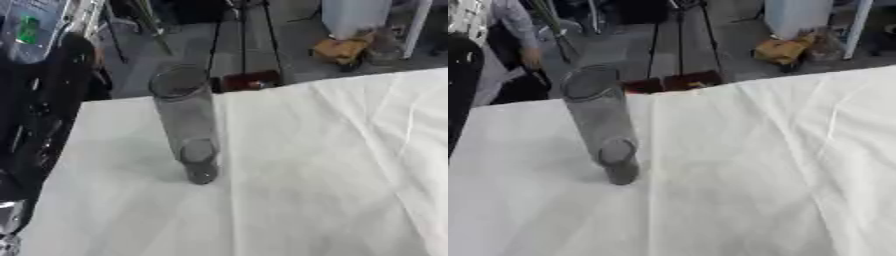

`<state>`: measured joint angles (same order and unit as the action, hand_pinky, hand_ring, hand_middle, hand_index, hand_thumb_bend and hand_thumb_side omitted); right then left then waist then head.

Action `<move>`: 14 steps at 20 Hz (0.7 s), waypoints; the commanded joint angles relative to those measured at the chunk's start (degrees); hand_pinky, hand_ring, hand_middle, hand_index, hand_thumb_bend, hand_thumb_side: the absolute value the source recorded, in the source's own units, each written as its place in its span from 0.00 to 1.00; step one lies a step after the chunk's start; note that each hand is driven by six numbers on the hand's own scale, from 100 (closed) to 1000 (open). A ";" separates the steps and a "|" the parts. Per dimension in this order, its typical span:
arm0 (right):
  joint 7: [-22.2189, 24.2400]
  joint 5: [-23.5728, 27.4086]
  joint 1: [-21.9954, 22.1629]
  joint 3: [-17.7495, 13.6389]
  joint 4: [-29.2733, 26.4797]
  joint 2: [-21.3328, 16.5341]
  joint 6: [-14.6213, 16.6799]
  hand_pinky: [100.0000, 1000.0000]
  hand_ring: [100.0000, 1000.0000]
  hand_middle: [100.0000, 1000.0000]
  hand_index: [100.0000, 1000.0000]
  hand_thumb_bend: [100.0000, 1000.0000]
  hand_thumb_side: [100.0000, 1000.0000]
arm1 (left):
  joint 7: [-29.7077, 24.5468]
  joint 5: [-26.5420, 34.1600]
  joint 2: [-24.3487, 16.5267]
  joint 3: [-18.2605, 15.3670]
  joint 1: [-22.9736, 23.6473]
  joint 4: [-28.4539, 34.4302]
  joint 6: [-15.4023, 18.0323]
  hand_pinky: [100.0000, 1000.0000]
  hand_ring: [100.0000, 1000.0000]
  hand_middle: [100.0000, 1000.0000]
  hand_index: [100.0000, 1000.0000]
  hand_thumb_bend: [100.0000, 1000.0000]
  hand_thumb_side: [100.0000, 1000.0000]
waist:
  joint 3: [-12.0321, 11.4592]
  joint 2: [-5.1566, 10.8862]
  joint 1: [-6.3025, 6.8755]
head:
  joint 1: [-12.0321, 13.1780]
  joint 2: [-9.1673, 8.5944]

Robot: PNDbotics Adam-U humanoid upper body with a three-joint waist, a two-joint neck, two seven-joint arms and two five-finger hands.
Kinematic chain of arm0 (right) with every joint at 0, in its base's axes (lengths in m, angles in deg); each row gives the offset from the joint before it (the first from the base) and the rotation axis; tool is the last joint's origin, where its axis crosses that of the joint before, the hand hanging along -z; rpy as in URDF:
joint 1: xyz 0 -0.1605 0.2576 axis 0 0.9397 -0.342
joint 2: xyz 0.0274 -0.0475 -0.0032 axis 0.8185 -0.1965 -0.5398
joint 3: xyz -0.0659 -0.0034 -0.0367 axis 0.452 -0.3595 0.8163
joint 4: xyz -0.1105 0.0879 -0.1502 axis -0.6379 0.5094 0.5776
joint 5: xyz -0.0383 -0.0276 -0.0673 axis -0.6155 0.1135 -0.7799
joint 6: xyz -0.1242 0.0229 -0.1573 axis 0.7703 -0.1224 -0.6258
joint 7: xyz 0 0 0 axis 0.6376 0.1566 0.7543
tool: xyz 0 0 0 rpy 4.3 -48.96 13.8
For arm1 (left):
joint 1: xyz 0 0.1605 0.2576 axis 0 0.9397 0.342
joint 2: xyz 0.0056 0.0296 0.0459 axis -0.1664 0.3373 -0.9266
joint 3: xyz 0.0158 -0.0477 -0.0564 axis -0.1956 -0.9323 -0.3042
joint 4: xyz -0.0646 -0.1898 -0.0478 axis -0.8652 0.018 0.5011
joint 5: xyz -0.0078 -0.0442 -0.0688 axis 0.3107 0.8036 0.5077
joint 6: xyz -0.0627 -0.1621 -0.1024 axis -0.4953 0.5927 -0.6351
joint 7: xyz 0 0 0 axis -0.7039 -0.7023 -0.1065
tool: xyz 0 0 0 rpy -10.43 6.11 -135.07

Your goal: Arrange flowers into the vase.

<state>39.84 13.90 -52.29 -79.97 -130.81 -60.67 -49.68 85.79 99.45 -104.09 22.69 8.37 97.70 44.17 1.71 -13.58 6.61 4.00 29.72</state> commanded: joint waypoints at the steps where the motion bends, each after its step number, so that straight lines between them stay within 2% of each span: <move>1: 0.14 0.59 -0.90 -0.38 -0.91 -0.94 -0.01 0.88 1.00 0.81 0.89 0.00 1.00 | -0.19 -0.72 -0.69 -0.13 -0.83 0.61 -0.31 0.00 0.00 0.00 0.00 0.00 0.83 | 0.08 0.81 -0.32 | 0.22 -0.03; 14: -0.22 0.94 -0.74 -0.51 -0.91 -0.35 -0.31 0.88 1.00 0.81 0.89 0.00 1.00 | 0.37 -0.31 1.01 0.18 0.70 -0.83 -2.63 0.00 0.00 0.00 0.00 0.00 0.83 | -0.45 1.34 -0.54 | 0.03 0.57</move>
<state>39.68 14.42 -52.47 -79.98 -130.81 -60.12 -49.88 86.13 99.17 -102.39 23.06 9.97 96.54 41.81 1.31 -13.45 6.59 3.98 29.85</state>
